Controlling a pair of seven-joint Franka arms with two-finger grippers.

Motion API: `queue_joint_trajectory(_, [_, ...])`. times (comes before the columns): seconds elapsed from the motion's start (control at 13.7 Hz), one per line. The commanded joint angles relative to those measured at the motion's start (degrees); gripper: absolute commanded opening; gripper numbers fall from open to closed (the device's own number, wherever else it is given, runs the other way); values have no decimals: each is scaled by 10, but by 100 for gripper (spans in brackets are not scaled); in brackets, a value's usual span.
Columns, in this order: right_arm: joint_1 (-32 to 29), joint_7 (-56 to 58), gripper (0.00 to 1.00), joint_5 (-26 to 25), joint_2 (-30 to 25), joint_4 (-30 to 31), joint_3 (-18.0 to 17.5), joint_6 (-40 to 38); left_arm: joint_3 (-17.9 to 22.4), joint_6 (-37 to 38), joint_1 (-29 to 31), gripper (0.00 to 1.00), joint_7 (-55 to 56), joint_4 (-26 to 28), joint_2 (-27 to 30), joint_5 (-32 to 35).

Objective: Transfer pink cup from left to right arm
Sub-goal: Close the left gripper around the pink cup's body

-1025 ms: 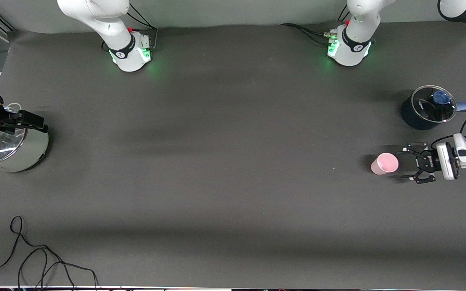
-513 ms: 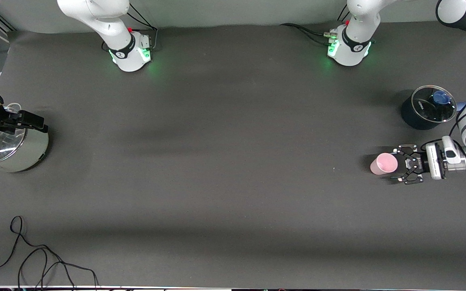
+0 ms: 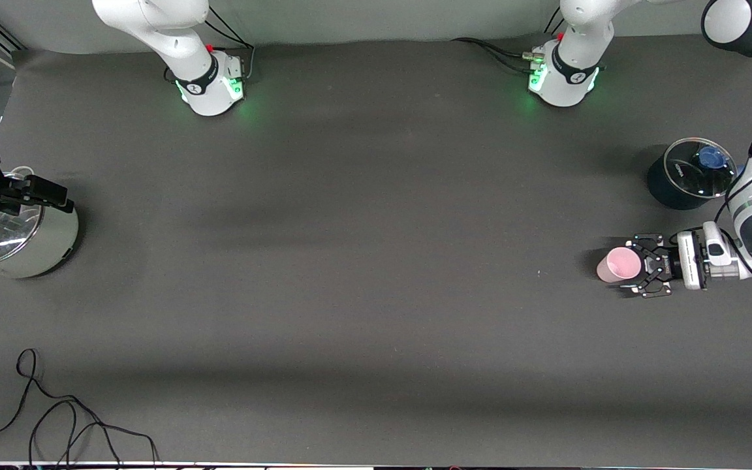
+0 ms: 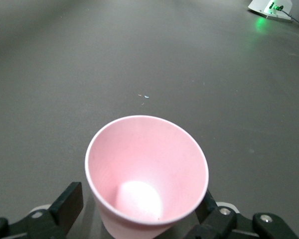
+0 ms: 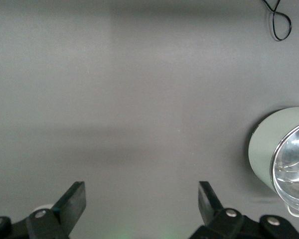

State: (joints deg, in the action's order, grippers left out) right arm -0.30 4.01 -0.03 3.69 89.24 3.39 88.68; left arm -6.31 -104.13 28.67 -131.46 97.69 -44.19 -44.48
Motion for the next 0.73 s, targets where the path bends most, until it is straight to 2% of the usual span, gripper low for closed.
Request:
queue_joint_trajectory(0.0, [5, 0, 100, 6, -9, 0, 3, -10, -2, 7, -2, 41, -25, -1, -6, -18])
queue_joint_trajectory(0.07, [6, 0, 100, 6, -9, 0, 3, -10, -7, 6, 0, 0, -29, -1, -6, -18])
queue_joint_trajectory(0.29, [6, 0, 100, 6, -9, 0, 3, -10, -17, 2, -2, 0, -34, -4, -4, -19])
queue_joint_trajectory(0.66, [5, -1, 100, 6, -3, 0, 3, -8, -76, -26, -19, 0, 38, -21, 2, -61])
